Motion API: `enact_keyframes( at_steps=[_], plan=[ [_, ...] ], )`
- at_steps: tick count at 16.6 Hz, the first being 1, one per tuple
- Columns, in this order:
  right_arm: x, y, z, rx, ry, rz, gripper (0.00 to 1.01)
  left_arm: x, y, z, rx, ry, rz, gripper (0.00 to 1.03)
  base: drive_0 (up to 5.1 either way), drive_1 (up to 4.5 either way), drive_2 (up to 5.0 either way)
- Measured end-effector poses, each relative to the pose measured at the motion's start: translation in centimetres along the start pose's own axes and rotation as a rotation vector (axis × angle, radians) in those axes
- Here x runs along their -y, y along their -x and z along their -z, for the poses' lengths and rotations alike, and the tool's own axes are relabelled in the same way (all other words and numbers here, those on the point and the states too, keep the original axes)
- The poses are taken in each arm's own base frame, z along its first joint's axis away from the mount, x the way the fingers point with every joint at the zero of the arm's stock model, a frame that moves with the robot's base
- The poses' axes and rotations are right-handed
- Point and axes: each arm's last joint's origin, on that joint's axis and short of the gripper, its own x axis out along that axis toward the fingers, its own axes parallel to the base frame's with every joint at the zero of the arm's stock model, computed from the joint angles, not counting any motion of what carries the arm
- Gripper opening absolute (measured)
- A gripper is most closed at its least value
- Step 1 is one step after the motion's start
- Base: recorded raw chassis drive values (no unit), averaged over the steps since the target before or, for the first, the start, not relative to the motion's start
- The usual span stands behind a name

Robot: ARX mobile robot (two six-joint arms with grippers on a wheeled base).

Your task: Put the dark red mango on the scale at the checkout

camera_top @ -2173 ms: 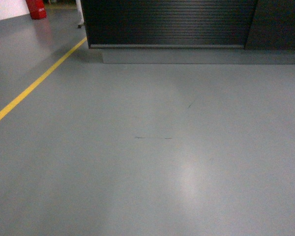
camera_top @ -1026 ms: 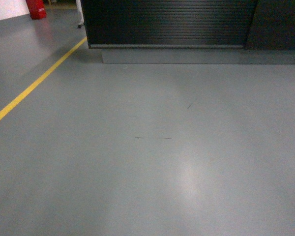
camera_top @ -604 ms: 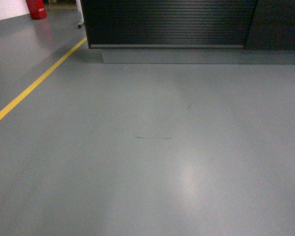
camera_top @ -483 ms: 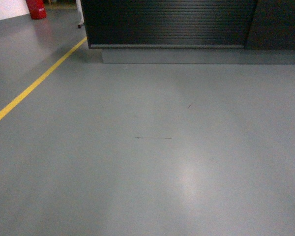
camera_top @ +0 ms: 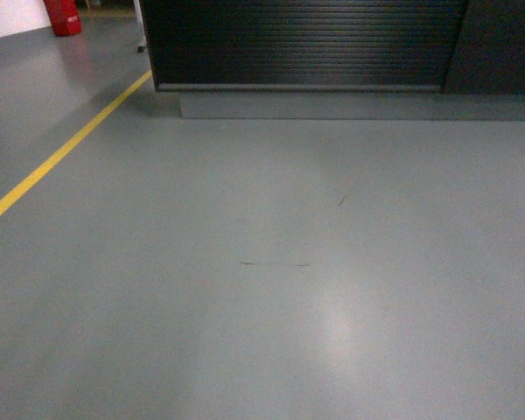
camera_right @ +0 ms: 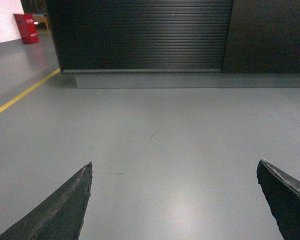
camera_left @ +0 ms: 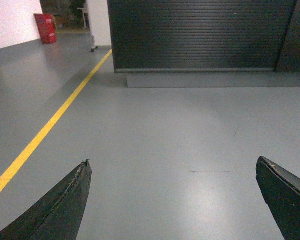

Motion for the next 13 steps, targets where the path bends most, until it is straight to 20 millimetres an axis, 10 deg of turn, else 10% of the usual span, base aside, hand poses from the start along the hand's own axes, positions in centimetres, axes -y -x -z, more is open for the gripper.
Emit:
enact_keyframes(
  at_steps=[13],
  plan=[
    [0.00, 0.00, 0.03, -0.003, 0.000, 0.000, 0.98, 0.00, 0.00, 0.00, 0.000, 0.000, 0.001, 0.98, 0.0, 4.15, -4.2]
  ],
)
